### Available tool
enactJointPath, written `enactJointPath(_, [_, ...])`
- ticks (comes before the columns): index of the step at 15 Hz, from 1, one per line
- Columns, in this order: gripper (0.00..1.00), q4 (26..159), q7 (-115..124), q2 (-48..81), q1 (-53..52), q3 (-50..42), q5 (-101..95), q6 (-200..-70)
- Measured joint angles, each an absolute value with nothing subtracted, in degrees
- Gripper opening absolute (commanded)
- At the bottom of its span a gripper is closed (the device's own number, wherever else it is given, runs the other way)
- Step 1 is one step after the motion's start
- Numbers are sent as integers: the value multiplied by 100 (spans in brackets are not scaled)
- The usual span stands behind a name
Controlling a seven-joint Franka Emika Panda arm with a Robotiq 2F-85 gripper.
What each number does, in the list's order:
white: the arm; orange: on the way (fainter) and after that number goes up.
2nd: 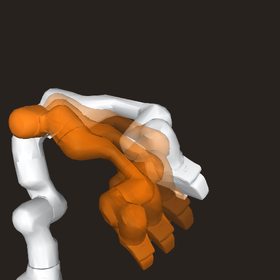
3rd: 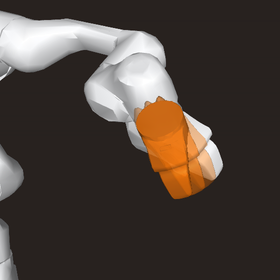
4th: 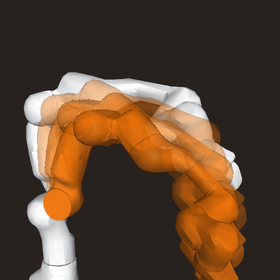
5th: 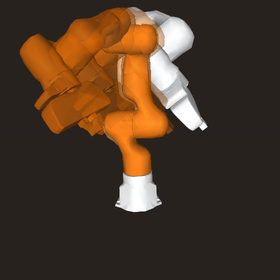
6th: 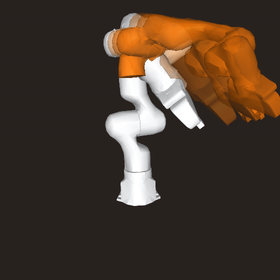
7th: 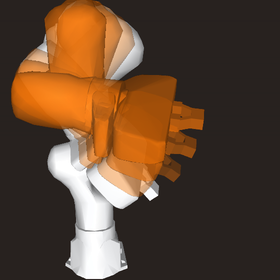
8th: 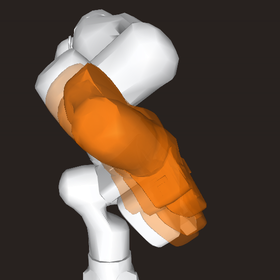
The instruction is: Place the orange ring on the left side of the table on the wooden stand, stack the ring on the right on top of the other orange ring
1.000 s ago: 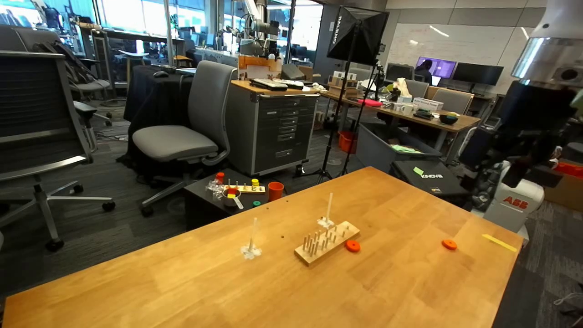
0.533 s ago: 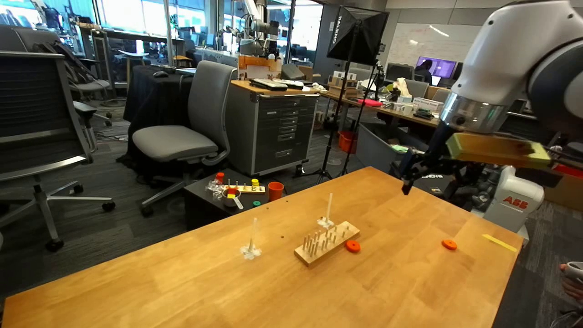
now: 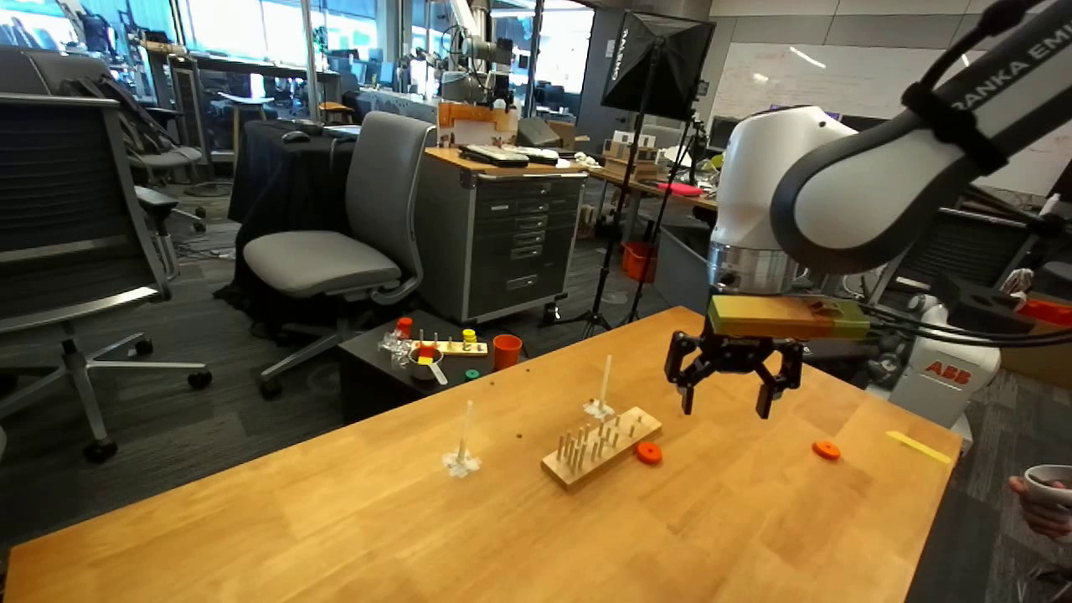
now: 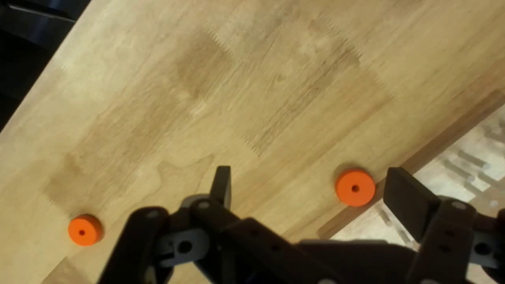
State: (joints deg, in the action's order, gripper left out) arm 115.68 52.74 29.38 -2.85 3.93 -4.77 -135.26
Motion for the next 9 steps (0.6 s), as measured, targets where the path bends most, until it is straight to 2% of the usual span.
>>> enactJointPath(9, [100, 11290, 4995, 3132, -474, 236, -459, -13210])
